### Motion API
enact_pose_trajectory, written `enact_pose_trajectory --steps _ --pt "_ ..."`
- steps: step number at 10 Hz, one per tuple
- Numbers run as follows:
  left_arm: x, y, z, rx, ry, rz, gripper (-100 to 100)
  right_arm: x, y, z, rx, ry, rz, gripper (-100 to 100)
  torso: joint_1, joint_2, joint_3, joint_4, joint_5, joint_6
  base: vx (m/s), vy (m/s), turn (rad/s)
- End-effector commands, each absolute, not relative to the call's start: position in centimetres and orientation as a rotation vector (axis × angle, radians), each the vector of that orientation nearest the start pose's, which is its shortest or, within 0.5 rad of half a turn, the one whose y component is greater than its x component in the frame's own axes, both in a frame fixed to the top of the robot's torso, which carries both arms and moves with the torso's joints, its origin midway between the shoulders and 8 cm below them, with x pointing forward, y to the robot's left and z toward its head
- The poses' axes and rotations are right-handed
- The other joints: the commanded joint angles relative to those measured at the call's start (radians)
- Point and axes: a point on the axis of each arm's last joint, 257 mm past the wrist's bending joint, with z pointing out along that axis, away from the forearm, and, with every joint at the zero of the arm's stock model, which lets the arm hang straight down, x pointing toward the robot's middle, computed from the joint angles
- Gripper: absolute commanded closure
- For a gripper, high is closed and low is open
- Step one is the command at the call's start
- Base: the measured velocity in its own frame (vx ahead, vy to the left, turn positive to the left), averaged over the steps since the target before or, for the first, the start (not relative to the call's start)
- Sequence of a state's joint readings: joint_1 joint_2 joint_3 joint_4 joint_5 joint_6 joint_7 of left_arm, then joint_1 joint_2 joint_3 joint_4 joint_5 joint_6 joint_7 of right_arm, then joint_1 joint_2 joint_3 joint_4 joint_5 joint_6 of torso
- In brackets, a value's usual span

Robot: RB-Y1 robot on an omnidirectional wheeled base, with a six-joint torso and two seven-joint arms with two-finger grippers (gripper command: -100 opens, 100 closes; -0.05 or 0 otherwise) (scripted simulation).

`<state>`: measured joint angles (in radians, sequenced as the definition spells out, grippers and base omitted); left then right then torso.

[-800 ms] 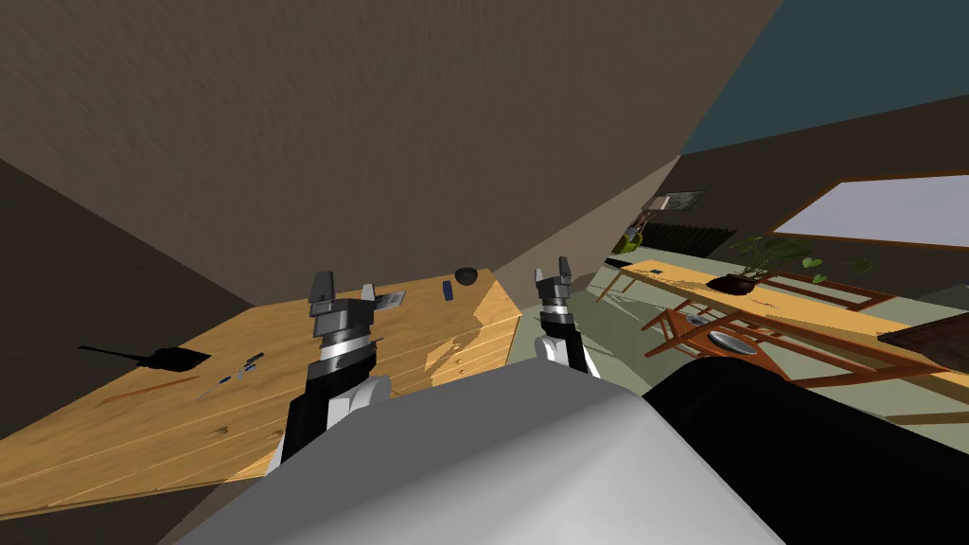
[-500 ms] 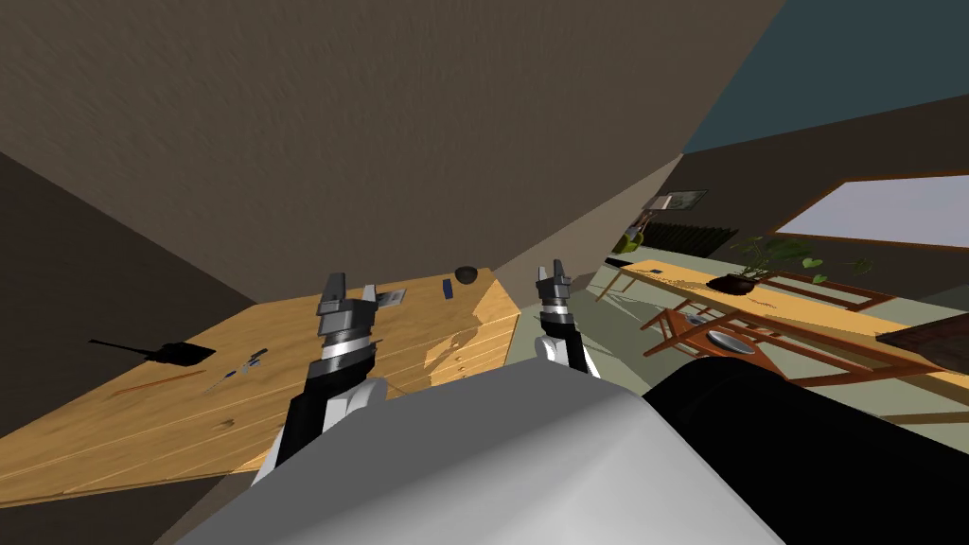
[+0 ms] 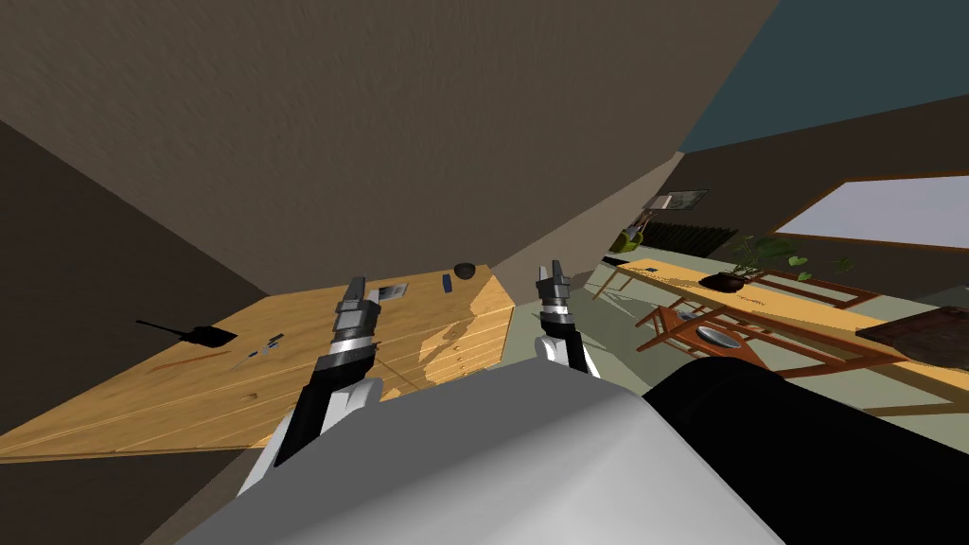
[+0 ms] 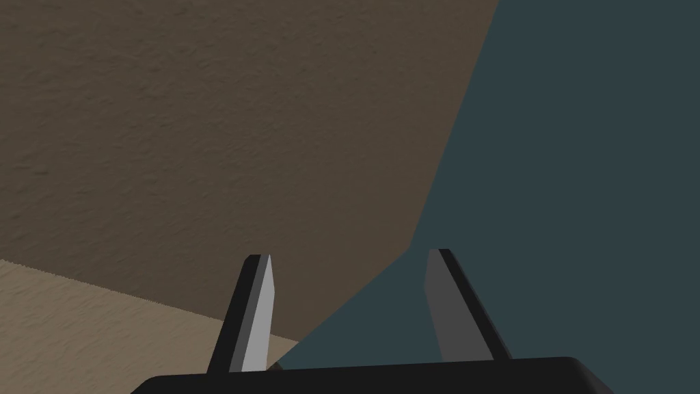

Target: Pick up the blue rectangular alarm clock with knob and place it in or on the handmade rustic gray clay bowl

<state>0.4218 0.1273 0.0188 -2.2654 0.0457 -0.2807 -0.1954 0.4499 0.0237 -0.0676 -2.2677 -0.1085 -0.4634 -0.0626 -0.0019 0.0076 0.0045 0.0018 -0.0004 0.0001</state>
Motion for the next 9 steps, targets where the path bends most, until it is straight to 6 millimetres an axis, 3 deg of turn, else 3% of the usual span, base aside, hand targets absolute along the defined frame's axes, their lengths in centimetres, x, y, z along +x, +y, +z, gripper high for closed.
enact_pose_trajectory --steps 1,7,8,9 --pt "39.7 28.3 -1.2 -0.630 0.899 -1.052 -100 34.9 -31.3 2.9 0.757 0.500 1.379 0 0.000 0.000 0.000 0.000 0.000 0.000 -0.075 -0.037 -0.009" --pt "43.5 31.2 -8.2 -0.660 1.102 -0.809 -100 34.9 -31.3 2.9 0.757 0.500 1.379 0 -0.002 -0.003 -0.002 -0.001 -0.001 0.000 -0.082 -0.060 -0.049" --pt "43.5 31.2 -8.2 -0.660 1.102 -0.809 -100 34.9 -31.3 2.9 0.757 0.500 1.379 0 -0.003 -0.003 -0.002 -0.001 -0.001 0.000 -0.032 -0.053 -0.020" --pt "44.1 31.9 -9.6 -0.664 1.142 -0.765 -100 34.9 -31.3 2.9 0.758 0.500 1.379 0 -0.002 -0.005 -0.003 -0.001 -0.001 0.000 -0.016 -0.045 -0.044"
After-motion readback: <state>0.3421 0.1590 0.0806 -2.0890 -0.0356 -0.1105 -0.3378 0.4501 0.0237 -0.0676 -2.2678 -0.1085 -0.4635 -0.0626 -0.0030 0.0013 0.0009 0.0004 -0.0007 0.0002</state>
